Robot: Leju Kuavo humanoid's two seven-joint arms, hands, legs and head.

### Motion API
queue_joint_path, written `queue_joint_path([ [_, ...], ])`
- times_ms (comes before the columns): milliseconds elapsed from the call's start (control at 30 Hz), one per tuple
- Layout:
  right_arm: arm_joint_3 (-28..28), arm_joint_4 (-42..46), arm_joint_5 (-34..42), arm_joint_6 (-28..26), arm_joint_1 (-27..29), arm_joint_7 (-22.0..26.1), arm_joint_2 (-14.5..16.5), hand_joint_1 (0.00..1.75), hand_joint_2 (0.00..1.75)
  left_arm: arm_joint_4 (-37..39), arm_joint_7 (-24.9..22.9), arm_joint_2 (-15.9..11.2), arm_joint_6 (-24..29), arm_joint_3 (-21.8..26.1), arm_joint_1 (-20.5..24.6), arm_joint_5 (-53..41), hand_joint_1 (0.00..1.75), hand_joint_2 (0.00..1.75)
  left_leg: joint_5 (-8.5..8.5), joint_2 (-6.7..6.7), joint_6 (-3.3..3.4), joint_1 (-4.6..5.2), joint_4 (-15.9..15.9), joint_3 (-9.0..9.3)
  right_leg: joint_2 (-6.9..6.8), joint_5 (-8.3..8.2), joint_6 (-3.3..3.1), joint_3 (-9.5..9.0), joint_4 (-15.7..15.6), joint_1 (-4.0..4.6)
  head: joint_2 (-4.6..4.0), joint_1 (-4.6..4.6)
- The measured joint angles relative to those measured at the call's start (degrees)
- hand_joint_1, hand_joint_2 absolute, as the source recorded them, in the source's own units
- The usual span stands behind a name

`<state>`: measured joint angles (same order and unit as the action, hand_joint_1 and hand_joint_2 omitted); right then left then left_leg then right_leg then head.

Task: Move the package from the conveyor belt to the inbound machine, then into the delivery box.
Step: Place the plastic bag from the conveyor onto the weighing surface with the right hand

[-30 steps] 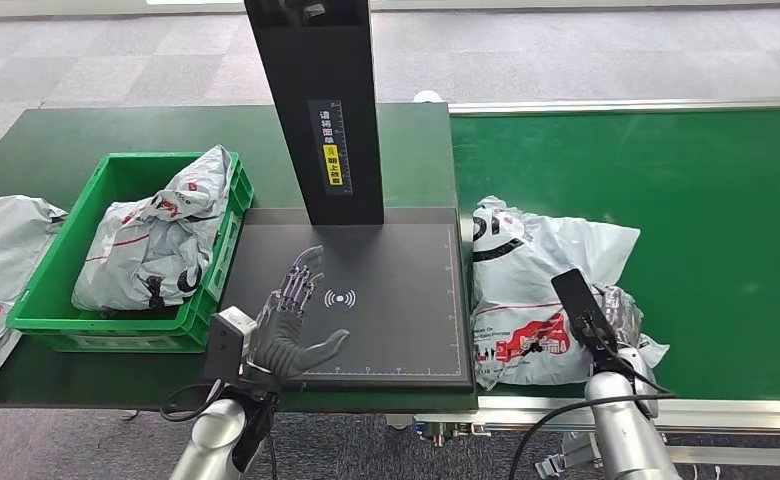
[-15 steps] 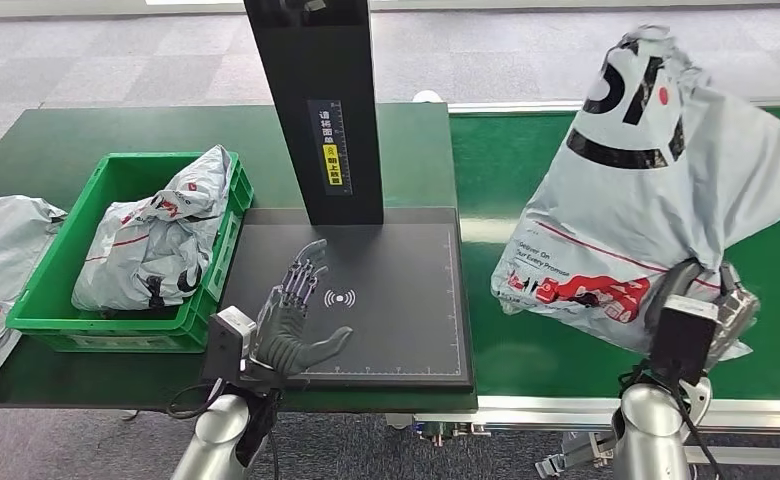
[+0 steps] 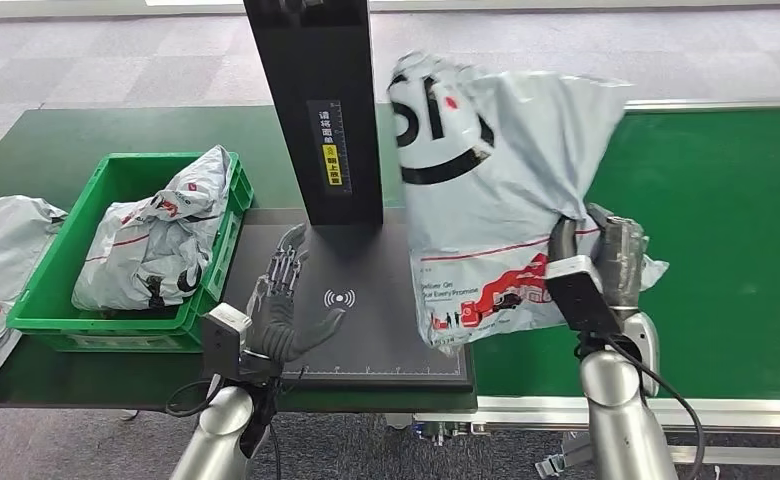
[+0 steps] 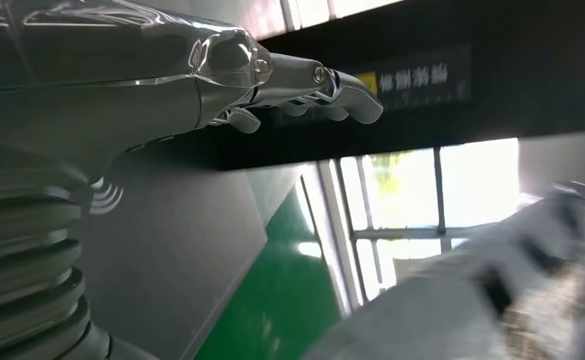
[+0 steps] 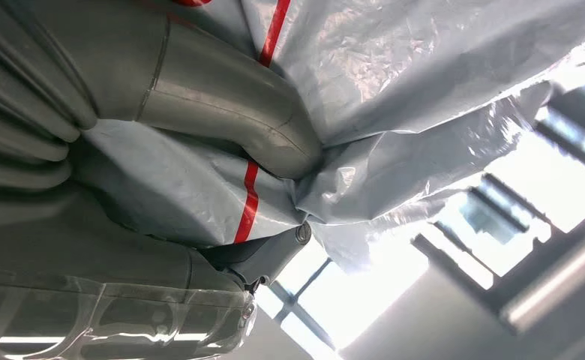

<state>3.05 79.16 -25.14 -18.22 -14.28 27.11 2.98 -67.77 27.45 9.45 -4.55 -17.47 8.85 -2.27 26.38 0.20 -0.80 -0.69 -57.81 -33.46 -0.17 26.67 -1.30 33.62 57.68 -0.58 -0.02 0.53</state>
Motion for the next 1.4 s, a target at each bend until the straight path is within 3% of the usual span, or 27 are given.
queue_joint_path([
  [100, 8.24, -9.77, -8.45, 11.2, -6.48, -4.79, -1.11, 1.75, 1.75, -1.53, 3.2, 0.19, 11.26, 0.72, -0.06, -0.37, 0.0, 1.75, -0.05, -0.05, 0.05, -0.02, 0.0, -0.02, -0.05, -0.01, -0.02, 0.0, 0.03, 0.03, 0.0, 0.01],
  [200, 12.59, -15.86, -10.93, 14.83, -8.95, -5.38, -1.6, 1.75, 1.75, -3.72, 5.71, 0.49, 17.77, 1.82, -0.69, 0.71, 0.0, 1.75, -0.05, -0.09, 0.05, -0.02, -0.01, -0.04, -0.1, 0.0, -0.01, 0.02, 0.03, 0.03, 0.0, 0.01],
  [467, 20.83, -27.89, -10.98, 21.16, -14.24, -4.62, -2.0, 1.75, 1.75, -8.5, 9.07, 0.98, 24.31, 2.96, -1.77, 4.29, 0.0, 1.75, -0.05, -0.14, 0.05, -0.01, -0.01, -0.06, -0.15, 0.0, -0.01, 0.02, 0.02, 0.02, 0.0, 0.0],
  [767, 27.42, -32.68, -7.04, 26.79, -15.16, 1.73, -1.41, 1.75, 1.75, -10.44, 9.17, 1.45, 23.66, 2.62, -2.46, 6.43, 0.0, 1.75, -0.04, -0.15, 0.05, -0.01, -0.01, -0.06, -0.16, 0.01, -0.01, 0.04, 0.01, 0.02, 0.01, 0.0],
  [1000, 32.64, -31.03, -3.86, 27.41, -15.57, 2.34, -0.24, 1.75, 1.75, -9.54, 3.55, 0.8, 9.83, 2.34, -2.39, 11.3, 0.0, 1.75, -0.05, -0.12, 0.05, -0.01, 0.0, -0.07, -0.14, 0.0, -0.01, 0.04, 0.02, 0.03, 0.0, 0.01],
  [1133, 33.34, -30.04, -4.27, 21.26, -16.24, 1.8, 0.17, 0.01, 0.0, -9.15, 2.07, 0.21, 5.59, 2.35, -2.58, 10.14, 0.0, 1.75, -0.05, -0.14, 0.05, 0.0, -0.01, -0.07, -0.16, 0.0, -0.01, 0.03, 0.01, 0.03, 0.0, -0.01],
  [1300, 31.32, -27.99, -4.85, 4.49, -15.93, 2.56, 0.81, 0.0, 0.0, -8.6, -0.97, -0.48, 3.24, 1.84, -2.7, 1.17, 0.0, 1.75, -0.05, -0.15, 0.06, 0.02, -0.03, -0.06, -0.17, 0.01, 0.0, 0.05, -0.01, 0.02, 0.0, 0.0],
  [1400, 28.17, -27.25, -2.24, -0.86, -15.27, 4.4, 0.84, 0.0, 0.0, -7.74, -1.62, -0.79, 2.56, 0.97, -2.44, -5.76, 0.0, 1.75, -0.04, -0.14, 0.06, 0.03, -0.04, -0.07, -0.16, 0.01, 0.01, 0.05, -0.02, 0.02, 0.0, 0.0],
])
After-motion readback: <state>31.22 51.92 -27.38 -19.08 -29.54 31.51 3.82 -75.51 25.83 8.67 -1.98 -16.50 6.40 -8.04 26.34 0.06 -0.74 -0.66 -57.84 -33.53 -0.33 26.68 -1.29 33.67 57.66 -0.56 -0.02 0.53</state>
